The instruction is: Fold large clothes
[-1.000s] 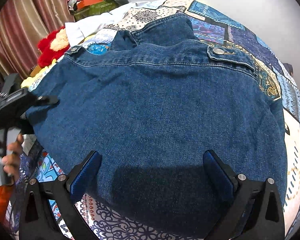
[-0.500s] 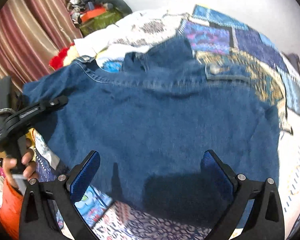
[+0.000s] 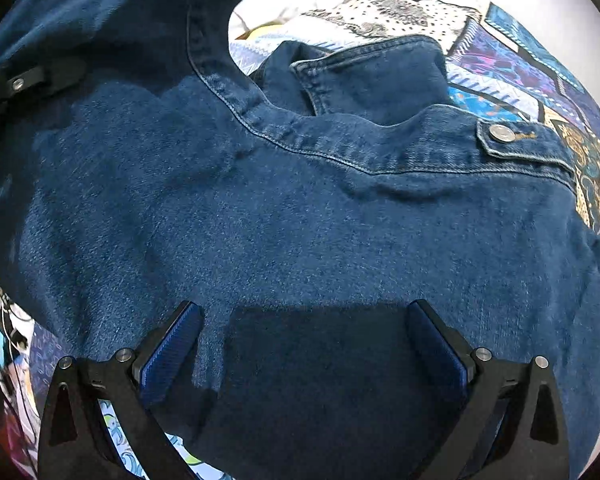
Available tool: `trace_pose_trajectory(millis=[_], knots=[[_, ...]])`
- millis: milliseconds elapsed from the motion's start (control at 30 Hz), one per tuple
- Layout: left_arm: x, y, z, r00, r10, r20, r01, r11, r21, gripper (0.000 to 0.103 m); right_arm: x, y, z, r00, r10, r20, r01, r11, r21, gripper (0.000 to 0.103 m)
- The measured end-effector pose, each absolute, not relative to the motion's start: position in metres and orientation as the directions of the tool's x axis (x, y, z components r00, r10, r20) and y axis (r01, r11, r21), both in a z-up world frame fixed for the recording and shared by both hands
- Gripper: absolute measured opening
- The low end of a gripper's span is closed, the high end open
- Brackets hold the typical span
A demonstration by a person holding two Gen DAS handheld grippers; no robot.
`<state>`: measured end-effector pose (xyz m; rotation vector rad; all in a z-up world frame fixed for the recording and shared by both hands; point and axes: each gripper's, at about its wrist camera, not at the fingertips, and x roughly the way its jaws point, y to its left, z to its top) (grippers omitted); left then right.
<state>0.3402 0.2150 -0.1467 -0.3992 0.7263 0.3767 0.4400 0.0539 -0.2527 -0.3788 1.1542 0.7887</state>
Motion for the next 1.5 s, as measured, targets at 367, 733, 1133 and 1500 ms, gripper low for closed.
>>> trace_pose_trajectory(millis=[367, 733, 1133, 1500], knots=[[0.39, 0.154, -0.094, 0.74, 0.176, -0.649, -0.376, 0.909, -0.181, 0.031, 0.47, -0.114, -0.17, 0.245, 0.541, -0.805, -0.508, 0.779, 0.368, 0.102], [0.418, -0.03, -0.102, 0.782, 0.1, -0.615, -0.017, 0.99, 0.139, 0.031, 0.443, -0.288, -0.121, 0.469, 0.415, -0.78, -0.301, 0.905, 0.301, 0.102], [0.378, -0.076, -0.185, 0.634, 0.06, -0.771, 0.229, 0.938, 0.261, 0.039, 0.414, -0.307, -0.126, 0.464, 0.423, -0.778, -0.284, 0.903, 0.321, 0.102], [0.333, -0.033, -0.134, 0.61, -0.124, -0.782, 0.259, 0.965, 0.048, 0.08, 0.412, -0.253, -0.094, 0.474, 0.478, -0.74, -0.4, 0.865, 0.303, 0.102]])
